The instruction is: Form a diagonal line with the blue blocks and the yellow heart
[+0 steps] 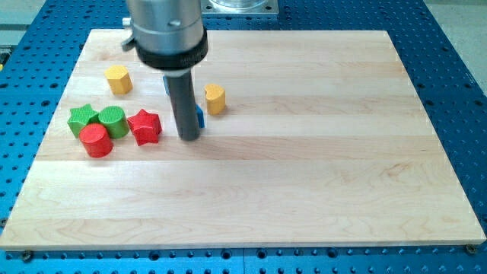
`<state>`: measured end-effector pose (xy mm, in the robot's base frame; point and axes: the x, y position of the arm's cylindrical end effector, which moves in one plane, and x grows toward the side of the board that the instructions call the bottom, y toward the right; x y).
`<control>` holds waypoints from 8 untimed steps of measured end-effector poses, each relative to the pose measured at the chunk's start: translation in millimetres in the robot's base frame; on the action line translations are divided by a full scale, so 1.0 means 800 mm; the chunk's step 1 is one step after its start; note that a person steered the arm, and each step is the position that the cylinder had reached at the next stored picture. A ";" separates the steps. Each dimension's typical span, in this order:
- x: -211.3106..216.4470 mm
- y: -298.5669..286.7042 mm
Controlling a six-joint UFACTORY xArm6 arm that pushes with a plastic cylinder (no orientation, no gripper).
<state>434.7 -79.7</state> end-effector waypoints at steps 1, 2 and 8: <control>-0.046 0.005; 0.023 0.027; -0.089 -0.125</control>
